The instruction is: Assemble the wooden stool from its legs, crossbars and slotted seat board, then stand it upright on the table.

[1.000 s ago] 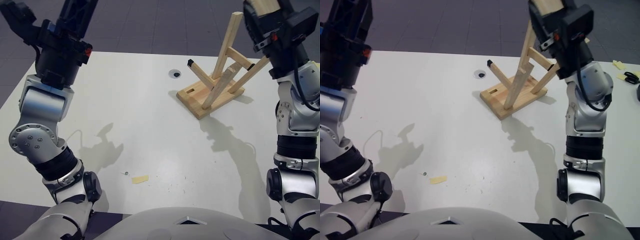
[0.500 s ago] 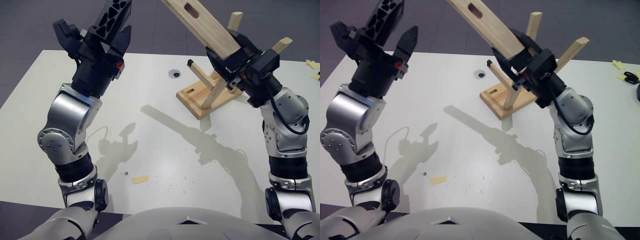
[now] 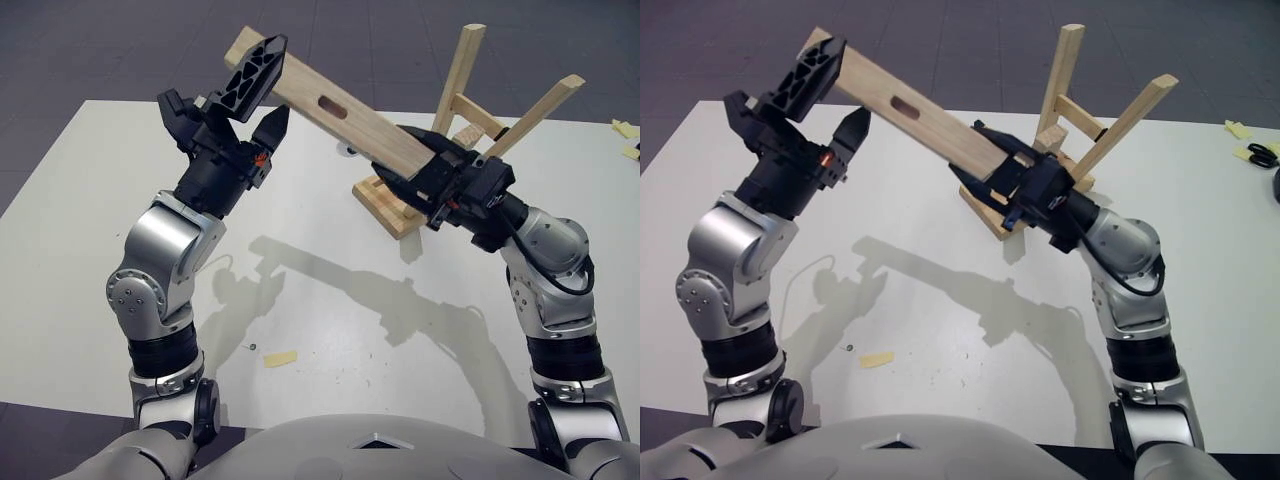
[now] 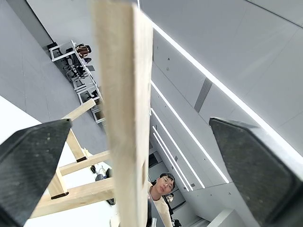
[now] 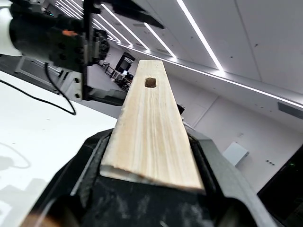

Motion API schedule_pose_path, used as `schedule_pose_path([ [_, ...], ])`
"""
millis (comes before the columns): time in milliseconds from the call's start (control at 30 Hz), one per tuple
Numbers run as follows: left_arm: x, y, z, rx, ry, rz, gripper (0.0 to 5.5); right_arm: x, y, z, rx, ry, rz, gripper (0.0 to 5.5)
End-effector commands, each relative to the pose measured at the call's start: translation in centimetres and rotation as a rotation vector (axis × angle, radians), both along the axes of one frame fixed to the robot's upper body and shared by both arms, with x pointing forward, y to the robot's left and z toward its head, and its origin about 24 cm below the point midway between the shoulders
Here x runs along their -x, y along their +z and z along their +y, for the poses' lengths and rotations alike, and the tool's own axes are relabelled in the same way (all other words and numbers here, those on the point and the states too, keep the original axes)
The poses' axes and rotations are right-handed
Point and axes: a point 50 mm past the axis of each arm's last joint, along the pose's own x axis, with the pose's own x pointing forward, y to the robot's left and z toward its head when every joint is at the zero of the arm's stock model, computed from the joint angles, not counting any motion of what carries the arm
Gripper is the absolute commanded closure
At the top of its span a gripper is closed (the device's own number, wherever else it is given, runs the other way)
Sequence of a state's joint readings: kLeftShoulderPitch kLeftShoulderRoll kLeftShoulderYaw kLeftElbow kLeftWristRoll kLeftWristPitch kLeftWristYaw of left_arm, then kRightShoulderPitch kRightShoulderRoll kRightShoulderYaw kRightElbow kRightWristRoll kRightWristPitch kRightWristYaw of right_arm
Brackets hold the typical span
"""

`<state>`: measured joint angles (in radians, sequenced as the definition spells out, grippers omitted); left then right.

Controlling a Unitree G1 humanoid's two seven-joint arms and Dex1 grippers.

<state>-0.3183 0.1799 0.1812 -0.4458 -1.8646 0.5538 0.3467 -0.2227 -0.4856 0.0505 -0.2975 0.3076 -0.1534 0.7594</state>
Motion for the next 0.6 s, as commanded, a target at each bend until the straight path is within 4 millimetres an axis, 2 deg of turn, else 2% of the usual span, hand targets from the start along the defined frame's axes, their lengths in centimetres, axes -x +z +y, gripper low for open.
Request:
schedule_pose_path([
  [33, -0.1, -0.5, 0.2, -0.029, 0.024, 0.006, 0.10, 0.3, -0.2, -0.1, 0.007, 0.020, 0.029, 3.42],
  [400, 0.2, 0.0, -0.3, -0.034, 0.007, -0.062, 1.68, 0.4, -1.4, -0.6, 0.036, 0.031, 0.129, 3.42],
  [600, 0.1, 0.0, -0.8, -0.042, 0.008, -0.081, 2.79, 1.1, -2.3, -0.5, 0.058, 0.069, 0.211, 3.42],
])
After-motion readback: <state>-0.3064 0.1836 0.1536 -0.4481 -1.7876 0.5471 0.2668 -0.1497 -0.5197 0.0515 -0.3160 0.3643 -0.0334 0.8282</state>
